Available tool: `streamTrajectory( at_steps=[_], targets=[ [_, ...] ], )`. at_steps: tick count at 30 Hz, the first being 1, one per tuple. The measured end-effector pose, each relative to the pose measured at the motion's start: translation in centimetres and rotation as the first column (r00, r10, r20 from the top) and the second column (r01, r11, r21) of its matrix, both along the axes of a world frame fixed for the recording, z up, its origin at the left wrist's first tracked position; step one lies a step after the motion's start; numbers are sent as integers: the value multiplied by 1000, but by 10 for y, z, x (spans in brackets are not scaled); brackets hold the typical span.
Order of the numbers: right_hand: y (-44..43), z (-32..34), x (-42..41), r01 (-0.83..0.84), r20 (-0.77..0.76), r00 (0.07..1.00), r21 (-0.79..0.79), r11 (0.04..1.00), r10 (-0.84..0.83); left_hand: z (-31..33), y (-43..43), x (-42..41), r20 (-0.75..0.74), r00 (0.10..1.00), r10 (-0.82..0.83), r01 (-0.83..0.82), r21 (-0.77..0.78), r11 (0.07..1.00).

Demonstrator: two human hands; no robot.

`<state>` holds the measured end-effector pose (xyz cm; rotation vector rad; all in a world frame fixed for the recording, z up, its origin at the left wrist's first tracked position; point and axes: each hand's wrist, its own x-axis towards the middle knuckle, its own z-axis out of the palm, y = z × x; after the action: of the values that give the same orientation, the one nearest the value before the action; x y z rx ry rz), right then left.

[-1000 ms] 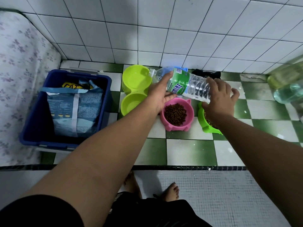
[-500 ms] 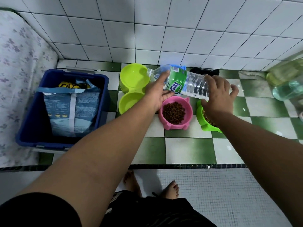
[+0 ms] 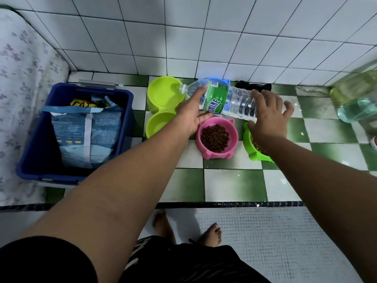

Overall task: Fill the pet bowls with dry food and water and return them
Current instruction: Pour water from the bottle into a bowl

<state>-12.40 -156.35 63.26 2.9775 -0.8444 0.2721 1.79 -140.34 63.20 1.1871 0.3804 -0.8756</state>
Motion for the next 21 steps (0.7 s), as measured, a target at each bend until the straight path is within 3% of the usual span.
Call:
streamTrajectory(
  at_steps=[21],
  targets=[
    [-2,6,0,-37,-3,999,-23,999,37,-9,-1,3,-32,999,-4,3,-10,1000]
  ],
)
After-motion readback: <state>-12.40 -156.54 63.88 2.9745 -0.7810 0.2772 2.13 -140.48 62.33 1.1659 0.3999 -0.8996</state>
